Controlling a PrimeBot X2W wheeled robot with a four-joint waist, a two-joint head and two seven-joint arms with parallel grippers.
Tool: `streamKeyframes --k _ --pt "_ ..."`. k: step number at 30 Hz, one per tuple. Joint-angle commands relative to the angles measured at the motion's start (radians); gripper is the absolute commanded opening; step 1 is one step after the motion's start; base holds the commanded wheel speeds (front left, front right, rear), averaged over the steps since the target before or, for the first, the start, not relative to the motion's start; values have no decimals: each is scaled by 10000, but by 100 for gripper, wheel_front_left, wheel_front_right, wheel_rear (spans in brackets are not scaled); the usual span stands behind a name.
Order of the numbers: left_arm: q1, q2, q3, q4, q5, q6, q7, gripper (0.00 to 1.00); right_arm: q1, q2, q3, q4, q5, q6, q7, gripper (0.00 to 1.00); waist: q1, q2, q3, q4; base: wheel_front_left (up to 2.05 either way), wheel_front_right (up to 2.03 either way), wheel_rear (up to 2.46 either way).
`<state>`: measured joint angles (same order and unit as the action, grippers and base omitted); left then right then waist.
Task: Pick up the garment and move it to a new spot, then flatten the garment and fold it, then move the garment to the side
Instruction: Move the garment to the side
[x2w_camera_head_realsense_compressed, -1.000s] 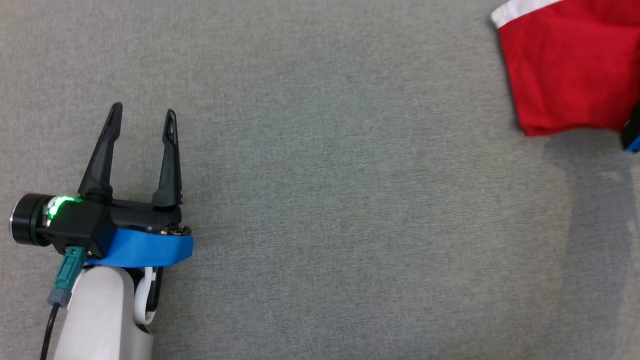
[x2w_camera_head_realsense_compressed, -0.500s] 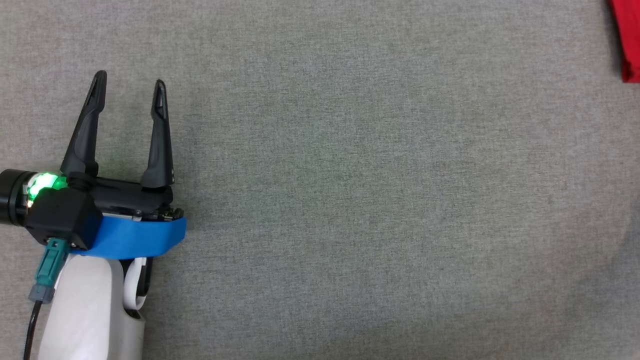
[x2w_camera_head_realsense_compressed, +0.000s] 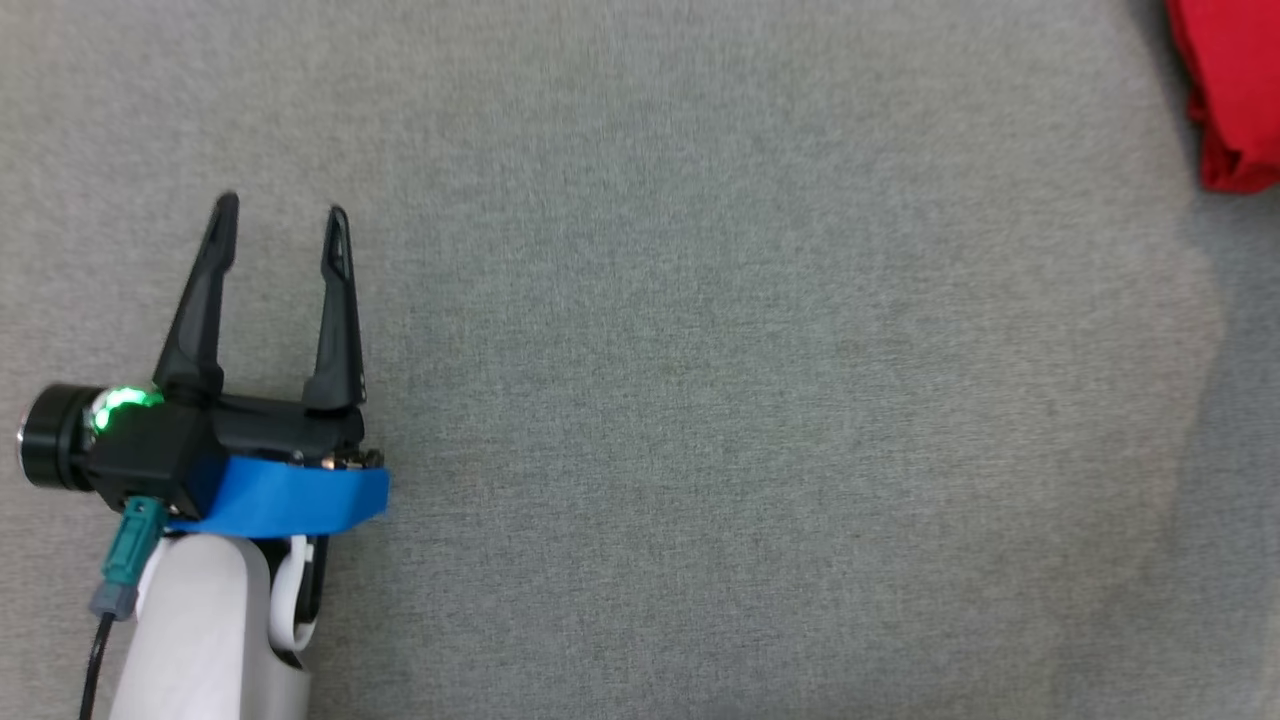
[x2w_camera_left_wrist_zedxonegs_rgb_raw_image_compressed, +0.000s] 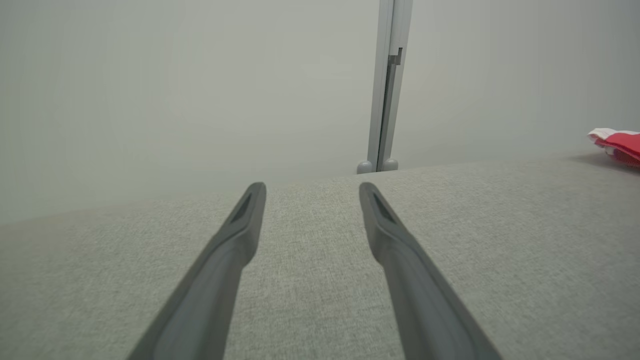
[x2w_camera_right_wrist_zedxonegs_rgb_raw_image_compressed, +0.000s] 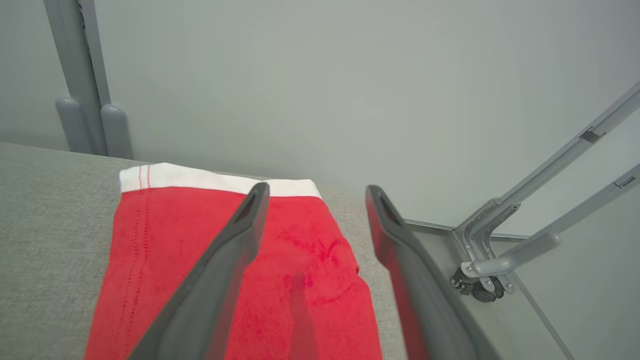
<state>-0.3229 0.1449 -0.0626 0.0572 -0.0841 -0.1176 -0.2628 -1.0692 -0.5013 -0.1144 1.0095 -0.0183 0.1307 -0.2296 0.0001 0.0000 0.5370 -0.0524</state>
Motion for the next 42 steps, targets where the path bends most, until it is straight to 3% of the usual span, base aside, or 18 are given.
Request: streamKeyframes --k 1,7,14,23,42 --pt "161 -36 30 68 -31 60 -30 100 348 82 15 -23 91 2 -103 100 -1 0 -582 26 0 0 0" --pt "831 -194 133 422 -124 145 -30 100 1329 950 298 -917 379 2 -342 100 -1 0 -1842 158 0 0 0" --pt "1594 -382 159 812 -286 140 -28 100 3176 1888 988 -2899 1037 2 -357 100 -1 0 -3136 438 0 0 0" --pt "2586 -525 428 1311 -407 344 -30 100 5344 2711 1870 -4433 1593 2 -358 100 -1 0 -4397 542 0 0 0" --pt "3230 -650 635 1679 -451 499 -30 100 9536 4158 1092 -7630 1500 3 -99 100 -1 0 -5025 447 0 0 0"
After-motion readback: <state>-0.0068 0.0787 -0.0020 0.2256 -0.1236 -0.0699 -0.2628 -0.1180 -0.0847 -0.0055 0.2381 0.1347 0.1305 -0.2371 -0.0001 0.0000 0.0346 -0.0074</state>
